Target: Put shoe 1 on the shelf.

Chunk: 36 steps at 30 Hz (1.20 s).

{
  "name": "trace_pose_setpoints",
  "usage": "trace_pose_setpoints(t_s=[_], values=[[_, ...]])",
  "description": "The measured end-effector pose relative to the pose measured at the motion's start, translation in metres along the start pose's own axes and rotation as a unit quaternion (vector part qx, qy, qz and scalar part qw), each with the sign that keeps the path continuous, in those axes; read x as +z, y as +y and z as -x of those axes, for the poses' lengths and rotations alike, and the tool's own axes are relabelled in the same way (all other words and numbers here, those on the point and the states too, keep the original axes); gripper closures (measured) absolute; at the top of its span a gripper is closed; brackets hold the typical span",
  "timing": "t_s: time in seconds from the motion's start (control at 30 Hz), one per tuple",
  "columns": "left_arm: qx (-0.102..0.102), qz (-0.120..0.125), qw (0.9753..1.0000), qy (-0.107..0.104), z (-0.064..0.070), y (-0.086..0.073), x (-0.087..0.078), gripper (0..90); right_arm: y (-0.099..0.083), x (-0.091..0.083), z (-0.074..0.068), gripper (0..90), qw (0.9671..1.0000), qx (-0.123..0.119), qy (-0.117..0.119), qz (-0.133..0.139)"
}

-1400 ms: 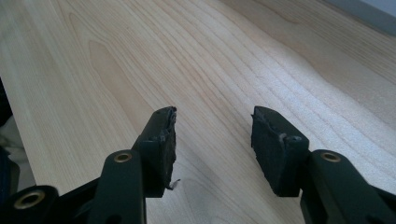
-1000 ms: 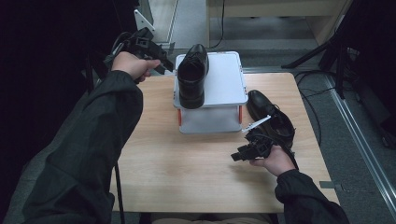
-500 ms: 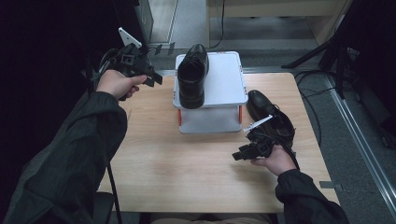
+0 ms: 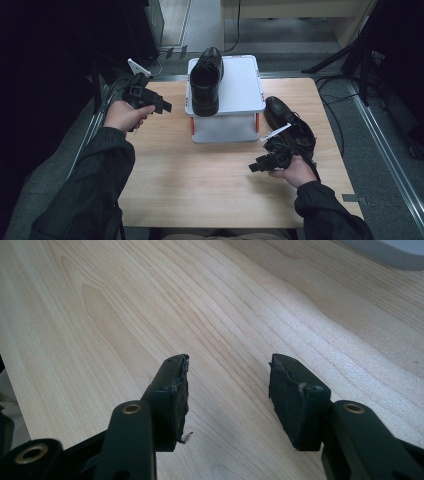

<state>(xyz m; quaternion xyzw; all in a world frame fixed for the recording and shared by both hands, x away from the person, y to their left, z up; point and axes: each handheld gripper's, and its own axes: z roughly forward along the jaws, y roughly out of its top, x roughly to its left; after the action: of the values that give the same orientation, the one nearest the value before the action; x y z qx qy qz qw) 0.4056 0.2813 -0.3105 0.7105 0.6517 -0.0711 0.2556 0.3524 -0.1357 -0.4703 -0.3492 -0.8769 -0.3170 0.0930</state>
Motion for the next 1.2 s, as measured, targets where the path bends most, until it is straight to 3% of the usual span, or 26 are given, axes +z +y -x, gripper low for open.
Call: trace_pose_setpoints(t_s=[0.3, 0.63, 0.73, 1.07, 1.2], values=[[0.010, 0.003, 0.9998, -0.016, -0.015, -0.029, 0.024, 53.4, 0.000, 0.002, 0.000, 51.1, 1.0000, 0.002, -0.001, -0.007], [0.017, -0.001, 0.9998, -0.010, -0.027, -0.056, 0.045, 52.6, 0.000, 0.004, 0.000, 51.1, 1.0000, 0.001, 0.000, -0.008], [0.026, -0.005, 0.9997, 0.001, -0.033, -0.062, 0.054, 52.2, 0.000, 0.004, 0.000, 51.1, 1.0000, 0.002, -0.002, -0.007], [0.037, -0.002, 0.9993, 0.005, -0.043, -0.081, 0.072, 53.9, 0.000, 0.004, 0.001, 51.1, 1.0000, 0.005, -0.002, -0.007], [0.043, -0.001, 0.9991, -0.005, -0.045, -0.087, 0.076, 51.0, 0.000, 0.003, 0.001, 51.1, 1.0000, 0.005, -0.001, -0.006]])
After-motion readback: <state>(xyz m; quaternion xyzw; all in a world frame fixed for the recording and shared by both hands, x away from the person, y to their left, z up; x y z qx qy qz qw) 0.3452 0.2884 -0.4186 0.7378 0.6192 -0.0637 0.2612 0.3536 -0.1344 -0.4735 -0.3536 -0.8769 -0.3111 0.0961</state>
